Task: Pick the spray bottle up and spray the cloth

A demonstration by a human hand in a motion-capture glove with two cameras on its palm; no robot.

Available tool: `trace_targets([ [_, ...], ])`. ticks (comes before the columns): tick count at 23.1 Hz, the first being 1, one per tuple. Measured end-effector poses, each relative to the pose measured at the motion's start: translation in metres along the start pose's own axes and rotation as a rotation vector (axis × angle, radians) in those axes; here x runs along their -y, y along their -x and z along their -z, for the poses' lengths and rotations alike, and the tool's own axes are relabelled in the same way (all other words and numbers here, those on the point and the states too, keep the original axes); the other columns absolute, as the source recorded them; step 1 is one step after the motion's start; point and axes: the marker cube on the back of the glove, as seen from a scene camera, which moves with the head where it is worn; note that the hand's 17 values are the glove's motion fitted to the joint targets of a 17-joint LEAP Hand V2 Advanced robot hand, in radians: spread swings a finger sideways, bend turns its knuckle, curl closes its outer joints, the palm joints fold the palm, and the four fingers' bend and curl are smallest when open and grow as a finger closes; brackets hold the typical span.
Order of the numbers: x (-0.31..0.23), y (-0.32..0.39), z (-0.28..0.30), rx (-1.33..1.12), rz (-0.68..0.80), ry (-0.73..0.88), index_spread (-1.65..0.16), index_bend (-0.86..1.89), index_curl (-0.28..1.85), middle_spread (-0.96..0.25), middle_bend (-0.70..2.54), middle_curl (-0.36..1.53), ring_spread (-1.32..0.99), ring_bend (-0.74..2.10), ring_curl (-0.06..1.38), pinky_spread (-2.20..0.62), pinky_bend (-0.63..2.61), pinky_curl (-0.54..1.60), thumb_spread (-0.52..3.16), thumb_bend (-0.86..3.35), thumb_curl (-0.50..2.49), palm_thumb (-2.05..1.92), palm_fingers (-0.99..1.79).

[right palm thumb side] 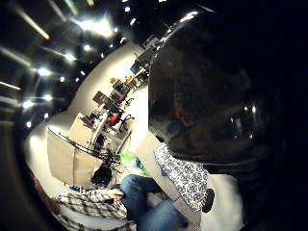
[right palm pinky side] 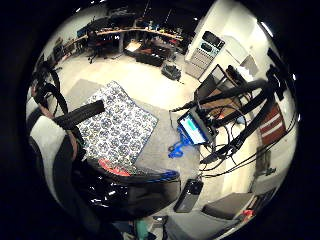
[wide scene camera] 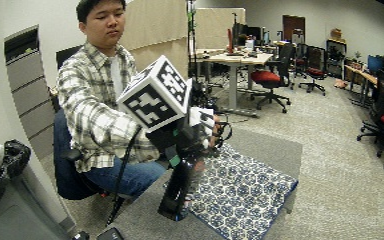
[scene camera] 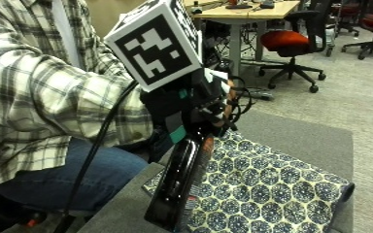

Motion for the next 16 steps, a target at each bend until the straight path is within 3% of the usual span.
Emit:
trace_targets([
  [16,0.013,0.045,-0.059,-0.343,0.264,0.201,-0.23,0.29,0.57,-0.13,0.56,0.51,-0.20,0.63,0.46,-0.20,0.52,0.40,0.33,-0.03,0.78,1.02,1.35],
])
